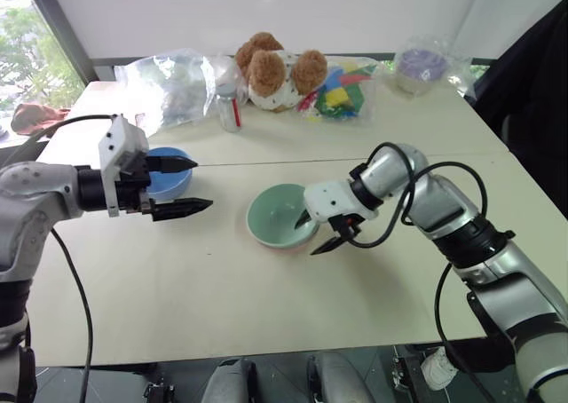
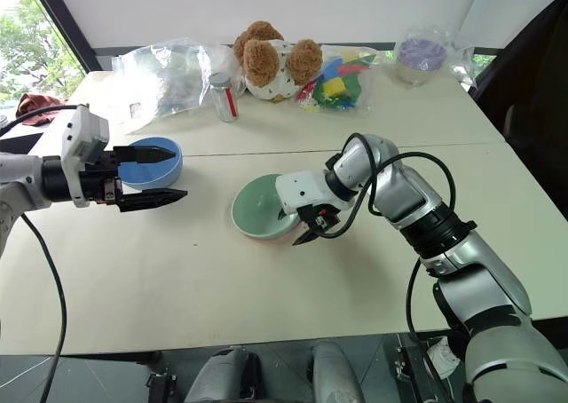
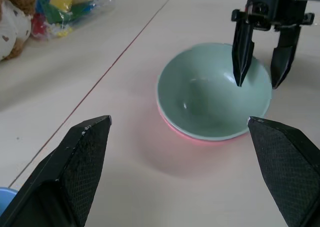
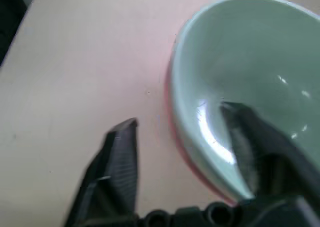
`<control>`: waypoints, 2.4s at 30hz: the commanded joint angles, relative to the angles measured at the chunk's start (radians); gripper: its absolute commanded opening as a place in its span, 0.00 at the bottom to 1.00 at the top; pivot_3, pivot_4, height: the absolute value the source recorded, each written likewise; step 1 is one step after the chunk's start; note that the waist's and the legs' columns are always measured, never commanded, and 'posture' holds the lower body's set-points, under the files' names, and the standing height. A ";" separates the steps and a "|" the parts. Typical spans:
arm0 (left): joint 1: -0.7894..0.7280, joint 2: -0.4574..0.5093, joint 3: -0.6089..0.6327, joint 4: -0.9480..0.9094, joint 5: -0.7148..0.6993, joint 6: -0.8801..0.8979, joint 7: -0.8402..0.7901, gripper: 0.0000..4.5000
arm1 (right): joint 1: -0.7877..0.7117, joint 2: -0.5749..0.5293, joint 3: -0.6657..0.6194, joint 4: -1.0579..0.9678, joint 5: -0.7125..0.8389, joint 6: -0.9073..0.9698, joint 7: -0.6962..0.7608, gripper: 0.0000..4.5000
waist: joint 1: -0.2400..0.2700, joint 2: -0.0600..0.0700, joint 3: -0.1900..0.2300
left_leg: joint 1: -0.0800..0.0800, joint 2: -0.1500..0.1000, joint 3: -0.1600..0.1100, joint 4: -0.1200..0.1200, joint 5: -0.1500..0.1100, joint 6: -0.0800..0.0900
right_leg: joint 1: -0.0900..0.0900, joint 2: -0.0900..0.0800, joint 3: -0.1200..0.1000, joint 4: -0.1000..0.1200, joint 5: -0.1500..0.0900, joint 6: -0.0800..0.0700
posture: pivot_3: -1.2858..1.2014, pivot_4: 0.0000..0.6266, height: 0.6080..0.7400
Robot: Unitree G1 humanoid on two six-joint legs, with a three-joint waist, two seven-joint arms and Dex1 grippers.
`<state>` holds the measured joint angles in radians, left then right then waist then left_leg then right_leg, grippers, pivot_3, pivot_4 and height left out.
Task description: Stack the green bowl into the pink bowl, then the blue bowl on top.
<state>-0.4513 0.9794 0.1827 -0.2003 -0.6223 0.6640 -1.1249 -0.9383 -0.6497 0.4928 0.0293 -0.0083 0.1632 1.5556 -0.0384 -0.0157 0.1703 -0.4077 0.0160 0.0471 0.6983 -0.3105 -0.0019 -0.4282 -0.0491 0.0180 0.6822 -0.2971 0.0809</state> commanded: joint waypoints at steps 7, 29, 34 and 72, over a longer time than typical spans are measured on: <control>0.096 0.132 0.018 0.163 0.308 -0.279 0.098 1.00 | -0.056 -0.032 -0.434 -0.180 0.488 0.636 -0.143 0.98 | 0.000 0.000 0.000 | 0.001 0.000 0.000 -0.001 0.000 0.000 | 0.001 -0.001 0.000 0.000 0.000 0.000 | 0.52 0.24 1.00; -0.430 -0.105 -0.283 1.047 0.584 -0.672 -0.172 0.01 | 0.115 -0.124 -0.623 -0.438 0.760 0.914 -0.553 1.00 | 0.020 -0.001 0.000 | -0.002 0.000 0.002 0.000 -0.002 0.003 | -0.001 -0.001 -0.003 -0.001 0.000 0.000 | 0.52 0.24 1.00; -0.505 -0.131 -0.297 1.082 0.602 -0.706 -0.238 0.01 | 0.121 -0.146 -0.621 -0.435 0.768 0.893 -0.571 1.00 | 0.025 -0.001 0.000 | -0.002 0.000 0.003 0.001 -0.002 0.003 | -0.001 -0.001 -0.003 -0.001 0.000 0.000 | 0.52 0.24 1.00; -0.711 -0.250 -0.803 0.550 0.176 -0.688 -0.490 0.77 | 0.457 -0.416 -0.853 -0.583 0.861 0.913 -0.741 1.00 | 0.026 -0.001 0.000 | -0.001 0.000 0.002 0.001 -0.002 0.004 | 0.000 0.003 0.000 -0.002 0.000 0.000 | 0.52 0.24 1.00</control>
<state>-1.1432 0.7160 -0.6714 0.3578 -0.4272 -0.0359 -1.6112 -0.4700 -1.0415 -0.3377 -0.5408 0.8426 1.0857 0.8191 -0.0125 -0.0172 0.1706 -0.4092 0.0160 0.0496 0.6997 -0.3125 0.0021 -0.4283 -0.0459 0.0185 0.6803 -0.2971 0.0812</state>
